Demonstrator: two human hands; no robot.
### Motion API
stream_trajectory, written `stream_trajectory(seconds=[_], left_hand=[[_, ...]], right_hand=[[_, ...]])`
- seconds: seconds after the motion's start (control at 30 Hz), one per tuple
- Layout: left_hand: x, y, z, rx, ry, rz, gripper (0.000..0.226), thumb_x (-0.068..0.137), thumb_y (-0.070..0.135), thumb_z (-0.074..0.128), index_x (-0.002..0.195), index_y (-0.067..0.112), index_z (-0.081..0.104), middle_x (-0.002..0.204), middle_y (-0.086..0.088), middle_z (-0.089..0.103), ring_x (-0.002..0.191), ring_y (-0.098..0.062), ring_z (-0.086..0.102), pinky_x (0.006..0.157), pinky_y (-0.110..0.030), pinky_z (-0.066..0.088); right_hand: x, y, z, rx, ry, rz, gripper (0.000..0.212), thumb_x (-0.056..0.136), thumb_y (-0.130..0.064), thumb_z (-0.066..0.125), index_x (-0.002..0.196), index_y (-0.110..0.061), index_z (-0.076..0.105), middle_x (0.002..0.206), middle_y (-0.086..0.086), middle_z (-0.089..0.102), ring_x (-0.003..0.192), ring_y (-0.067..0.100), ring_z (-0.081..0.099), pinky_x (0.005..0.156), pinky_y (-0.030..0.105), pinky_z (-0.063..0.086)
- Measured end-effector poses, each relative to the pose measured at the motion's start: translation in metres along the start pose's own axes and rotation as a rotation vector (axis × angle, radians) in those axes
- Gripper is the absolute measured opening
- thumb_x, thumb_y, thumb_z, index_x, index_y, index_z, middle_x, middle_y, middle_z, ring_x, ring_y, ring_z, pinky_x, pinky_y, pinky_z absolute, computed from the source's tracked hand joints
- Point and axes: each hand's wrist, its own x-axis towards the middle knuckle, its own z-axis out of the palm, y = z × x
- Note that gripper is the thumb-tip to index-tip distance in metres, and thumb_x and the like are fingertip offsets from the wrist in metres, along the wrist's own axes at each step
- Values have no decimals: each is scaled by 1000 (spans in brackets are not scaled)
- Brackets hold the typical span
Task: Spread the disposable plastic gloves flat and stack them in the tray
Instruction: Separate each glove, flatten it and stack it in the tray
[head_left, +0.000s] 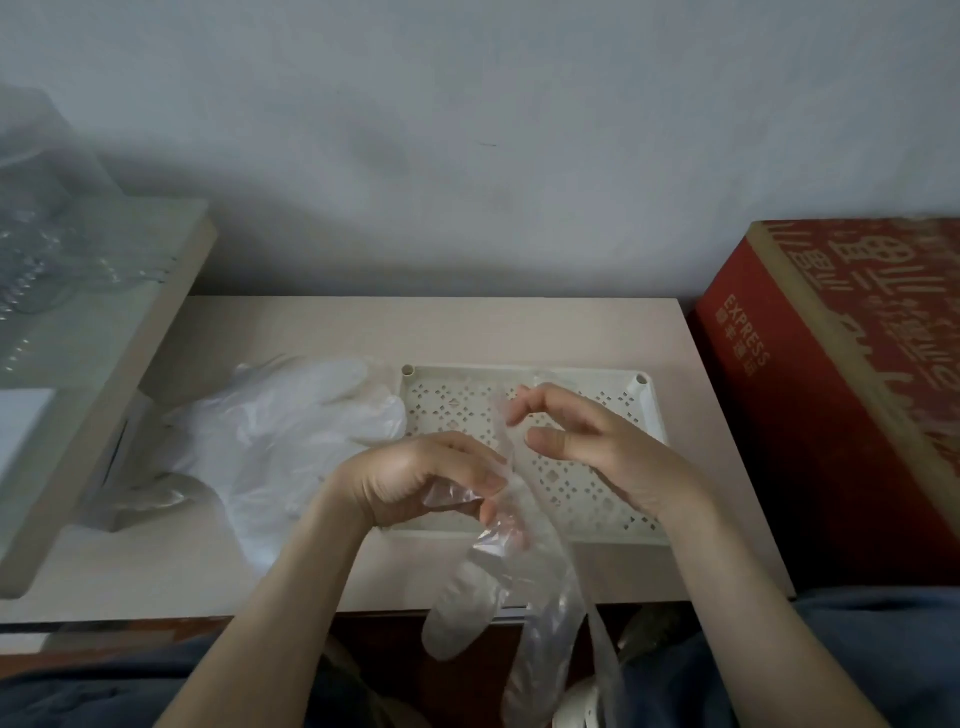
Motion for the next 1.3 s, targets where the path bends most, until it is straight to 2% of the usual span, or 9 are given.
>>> stream_trajectory(seconds=[0.17,0.27,0.43,0.63,0.7,0.87,1.1,1.2,1.3], left_hand=[[4,-4,1,-26,-27,-76,16,65,22,59,53,15,67,49,4,59,42,-6,52,41,-17,37],[6,-7,-2,-24,-33,-90,18,70,16,58,56,17,70,55,3,61,49,-7,56,46,-19,44],[1,-13,-11,-3,15,-132,20,76,18,60,57,19,68,61,3,63,56,-11,58,55,-25,50],[0,-30,-22,130,259,-205,27,97,14,49,82,14,72,86,1,71,66,-13,57,61,-23,50],[5,-39,-25,112,454,-152,24,98,15,48,94,8,71,92,2,72,75,-11,61,73,-24,53],[10,-46,-31,25,693,-90,24,99,17,47,93,7,68,83,6,73,78,-9,64,75,-21,54],[18,-45,-28,-51,782,-31,29,102,17,39,93,2,62,92,-10,72,82,-18,66,81,-31,55],[22,-45,-25,-82,796,-20,27,101,16,39,89,5,60,90,-10,72,80,-19,66,74,-26,56],[26,-46,-23,-50,819,-26,26,100,16,40,86,7,60,92,-12,73,80,-19,67,69,-22,55]], right_hand=[[2,-1,-2,131,-226,6,69,73,-54,72,134,-32,48,103,9,59,110,17,55,99,33,43],[5,5,0,105,-281,36,48,79,-42,72,124,-32,59,111,25,54,103,36,54,96,38,45],[7,15,0,79,-113,80,3,89,-8,62,89,-10,62,78,-8,60,77,3,56,77,16,45],[1,24,-20,179,93,104,19,86,-19,62,68,-20,58,97,16,65,100,27,60,89,32,38],[1,25,-25,131,149,130,22,84,-28,62,66,-21,51,82,15,56,83,38,51,82,40,33],[0,30,-27,-35,223,186,19,94,-23,51,80,-11,50,75,16,68,60,10,43,65,26,33],[6,46,-28,-88,384,215,16,100,-29,46,94,-16,54,64,2,60,60,13,45,52,18,36],[7,52,-28,-29,393,221,25,93,-52,49,105,-32,57,84,2,68,80,16,57,81,33,46],[5,49,-27,20,288,235,55,80,-66,56,123,-32,51,96,7,72,82,19,59,79,39,46]])
